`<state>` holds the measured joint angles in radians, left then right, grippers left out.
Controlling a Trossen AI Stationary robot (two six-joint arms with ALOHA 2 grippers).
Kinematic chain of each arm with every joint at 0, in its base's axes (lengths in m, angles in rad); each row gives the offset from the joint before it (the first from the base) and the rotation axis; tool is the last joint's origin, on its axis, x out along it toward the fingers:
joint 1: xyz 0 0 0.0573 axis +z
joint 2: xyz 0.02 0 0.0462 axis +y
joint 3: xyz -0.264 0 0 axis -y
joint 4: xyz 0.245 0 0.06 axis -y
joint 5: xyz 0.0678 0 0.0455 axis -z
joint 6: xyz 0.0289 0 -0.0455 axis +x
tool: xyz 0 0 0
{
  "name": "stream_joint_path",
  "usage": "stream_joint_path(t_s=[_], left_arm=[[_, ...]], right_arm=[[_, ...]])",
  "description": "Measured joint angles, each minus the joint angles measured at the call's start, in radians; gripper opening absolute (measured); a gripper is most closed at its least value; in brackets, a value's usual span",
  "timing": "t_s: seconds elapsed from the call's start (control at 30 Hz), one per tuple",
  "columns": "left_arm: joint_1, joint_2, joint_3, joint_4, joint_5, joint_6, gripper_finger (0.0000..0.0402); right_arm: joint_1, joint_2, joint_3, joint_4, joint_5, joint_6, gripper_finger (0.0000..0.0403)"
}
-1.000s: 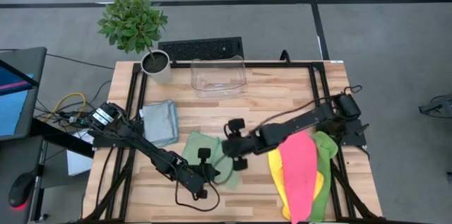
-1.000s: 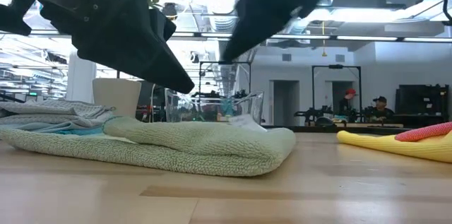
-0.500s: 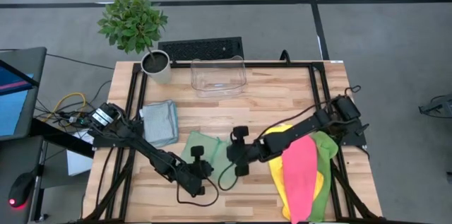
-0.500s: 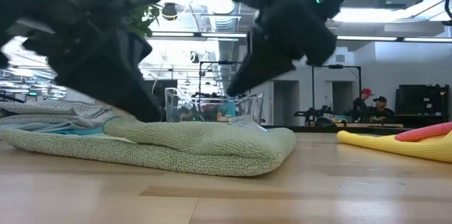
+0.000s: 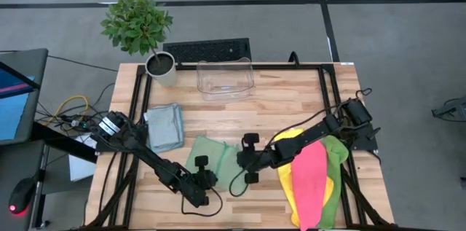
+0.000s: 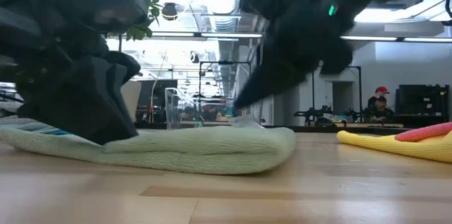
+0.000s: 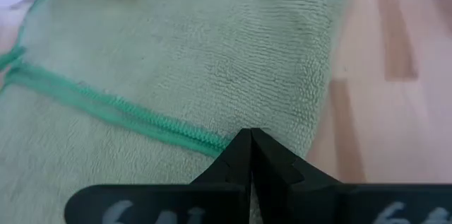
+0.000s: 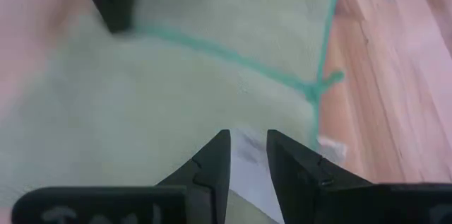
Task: Fold microfiber towels
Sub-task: Fold the light green microfiber cloth
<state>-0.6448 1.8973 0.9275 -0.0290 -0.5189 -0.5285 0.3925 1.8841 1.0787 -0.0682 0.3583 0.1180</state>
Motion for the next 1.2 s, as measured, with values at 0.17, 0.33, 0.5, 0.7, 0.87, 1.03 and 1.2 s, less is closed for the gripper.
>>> stream_joint_path(t_s=[0.17, 0.33, 0.5, 0.7, 0.87, 1.03, 1.2], left_arm=[[0.001, 0.026, 0.003, 0.012, -0.001, -0.007, 0.0], [-0.001, 0.014, 0.0, 0.029, -0.003, -0.005, 0.0], [0.0, 0.015, -0.001, 0.04, -0.015, -0.004, 0.0], [0.001, 0.017, -0.001, 0.046, -0.024, -0.01, 0.0], [0.001, 0.017, 0.004, 0.036, -0.025, -0.001, 0.0], [0.002, -0.053, 0.101, -0.242, -0.101, 0.019, 0.0], [-0.01, -0.161, 0.198, -0.522, -0.17, -0.143, 0.0]], right_arm=[[0.109, -0.008, 0.039, 0.085, 0.068, 0.014, 0.0118], [0.18, 0.07, 0.038, 0.225, 0.105, 0.046, 0.0118], [0.203, 0.181, 0.039, 0.323, 0.114, 0.109, 0.0118], [0.231, 0.272, 0.041, 0.346, 0.139, 0.188, 0.0118], [0.236, 0.269, 0.043, 0.332, 0.155, 0.188, 0.0118], [0.236, 0.26, 0.041, 0.313, 0.153, 0.165, 0.0118], [0.236, 0.26, 0.041, 0.312, 0.155, 0.164, 0.0118]])
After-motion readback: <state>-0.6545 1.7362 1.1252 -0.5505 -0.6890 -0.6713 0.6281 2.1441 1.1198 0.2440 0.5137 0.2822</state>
